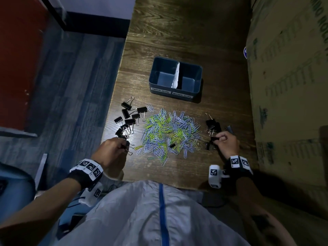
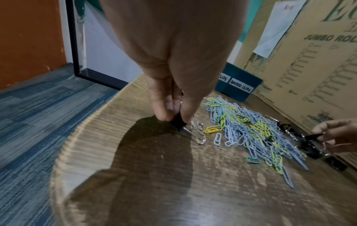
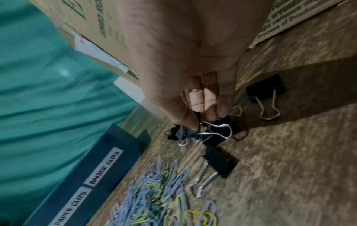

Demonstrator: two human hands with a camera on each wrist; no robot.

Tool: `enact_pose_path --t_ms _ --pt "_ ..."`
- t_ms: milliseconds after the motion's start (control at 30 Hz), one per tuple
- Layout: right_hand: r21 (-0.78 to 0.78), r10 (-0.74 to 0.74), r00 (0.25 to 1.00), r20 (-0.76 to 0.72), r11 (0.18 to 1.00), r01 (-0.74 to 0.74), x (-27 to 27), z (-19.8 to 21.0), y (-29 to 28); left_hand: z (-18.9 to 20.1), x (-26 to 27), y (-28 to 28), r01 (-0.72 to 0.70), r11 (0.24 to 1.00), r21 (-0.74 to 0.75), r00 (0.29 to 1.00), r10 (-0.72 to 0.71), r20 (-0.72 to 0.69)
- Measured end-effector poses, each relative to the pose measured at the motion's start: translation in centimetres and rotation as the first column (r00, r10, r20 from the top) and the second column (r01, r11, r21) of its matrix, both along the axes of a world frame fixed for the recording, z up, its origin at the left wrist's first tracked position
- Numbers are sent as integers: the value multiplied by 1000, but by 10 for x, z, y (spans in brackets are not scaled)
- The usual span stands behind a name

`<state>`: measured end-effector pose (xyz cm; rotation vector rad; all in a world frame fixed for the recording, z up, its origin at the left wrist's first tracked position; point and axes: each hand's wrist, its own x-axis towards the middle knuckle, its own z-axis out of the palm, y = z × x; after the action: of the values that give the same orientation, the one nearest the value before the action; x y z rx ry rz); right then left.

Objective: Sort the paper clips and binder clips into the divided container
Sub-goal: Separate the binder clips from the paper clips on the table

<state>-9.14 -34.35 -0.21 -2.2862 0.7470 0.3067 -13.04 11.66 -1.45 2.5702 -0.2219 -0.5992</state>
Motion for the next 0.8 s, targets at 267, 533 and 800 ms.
enact_pose_path --t_ms 267,533,800 --pt "-192 127 989 74 975 -110 -5 -11 -4 21 16 -30 56 993 101 988 -70 139" --pt "-249 454 891 4 863 -439 -29 -20 53 15 25 -86 315 941 123 948 -318 2" --pt "-174 560 828 32 819 -547 -41 -31 96 -8 35 -128 310 947 88 950 -312 2"
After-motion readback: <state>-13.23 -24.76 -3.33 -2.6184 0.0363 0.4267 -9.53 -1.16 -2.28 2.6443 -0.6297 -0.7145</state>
